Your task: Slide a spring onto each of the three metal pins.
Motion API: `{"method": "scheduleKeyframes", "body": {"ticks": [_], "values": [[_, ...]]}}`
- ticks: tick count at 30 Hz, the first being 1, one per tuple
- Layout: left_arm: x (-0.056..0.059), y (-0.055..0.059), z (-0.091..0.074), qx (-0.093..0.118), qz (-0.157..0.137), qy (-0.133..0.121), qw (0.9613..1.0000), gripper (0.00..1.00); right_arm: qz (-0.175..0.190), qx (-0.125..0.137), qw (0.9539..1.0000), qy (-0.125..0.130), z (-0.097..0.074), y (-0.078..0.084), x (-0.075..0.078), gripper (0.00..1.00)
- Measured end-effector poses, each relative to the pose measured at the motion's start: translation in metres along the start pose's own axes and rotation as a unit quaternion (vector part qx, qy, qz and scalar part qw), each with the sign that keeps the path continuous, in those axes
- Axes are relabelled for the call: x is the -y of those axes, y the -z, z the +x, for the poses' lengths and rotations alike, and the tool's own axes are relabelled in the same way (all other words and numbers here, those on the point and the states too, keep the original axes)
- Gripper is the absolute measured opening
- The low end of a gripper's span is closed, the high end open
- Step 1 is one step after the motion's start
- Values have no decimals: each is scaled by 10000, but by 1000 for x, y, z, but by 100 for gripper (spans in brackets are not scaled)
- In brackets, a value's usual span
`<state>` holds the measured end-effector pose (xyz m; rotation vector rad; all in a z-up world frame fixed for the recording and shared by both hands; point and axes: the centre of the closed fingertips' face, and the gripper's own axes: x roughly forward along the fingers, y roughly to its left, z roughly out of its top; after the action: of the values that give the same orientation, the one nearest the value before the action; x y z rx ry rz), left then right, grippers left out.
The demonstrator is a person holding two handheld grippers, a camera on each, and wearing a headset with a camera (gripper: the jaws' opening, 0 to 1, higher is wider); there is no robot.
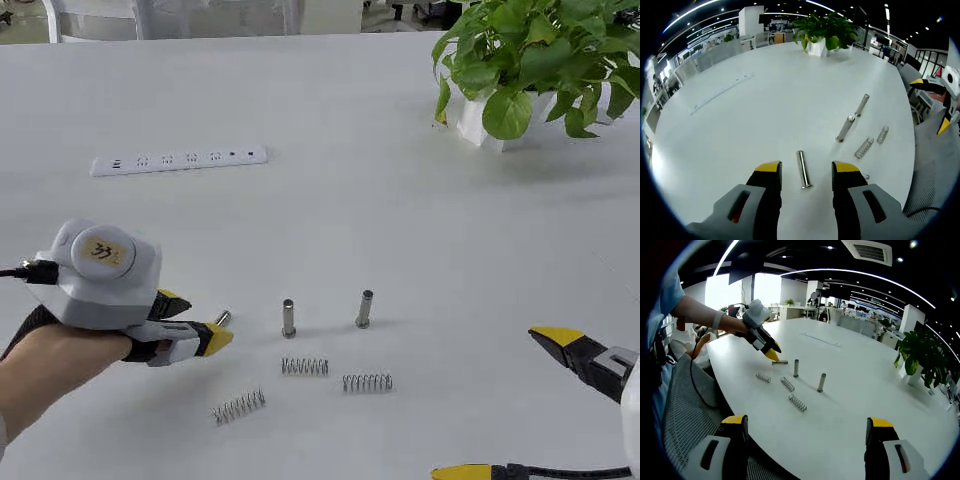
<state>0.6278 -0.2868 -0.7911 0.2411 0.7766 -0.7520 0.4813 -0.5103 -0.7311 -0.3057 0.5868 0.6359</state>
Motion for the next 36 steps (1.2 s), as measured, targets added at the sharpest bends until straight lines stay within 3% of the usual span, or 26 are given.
{"method": "scheduleKeyframes", "body": {"ticks": [10, 16, 23, 26, 36], "values": [[-6, 5, 15, -237, -39, -61, 9997, 23, 26, -12, 10000, -5, -1, 1, -3, 98], [-7, 6, 20, -308, -51, -81, 9995, 21, 14, -29, 10000, 19, -2, 2, -3, 98], [-5, 10, 27, -487, 154, -77, 9987, 18, 49, -40, 10000, 50, -4, 5, -3, 98], [-7, 14, 27, -693, 469, -181, 9963, 18, 61, -41, 10000, 53, -5, 6, -4, 98], [-4, 11, 30, -868, 509, -171, 9948, 15, -7, -85, 10000, 6, -3, 6, -6, 98]]}}
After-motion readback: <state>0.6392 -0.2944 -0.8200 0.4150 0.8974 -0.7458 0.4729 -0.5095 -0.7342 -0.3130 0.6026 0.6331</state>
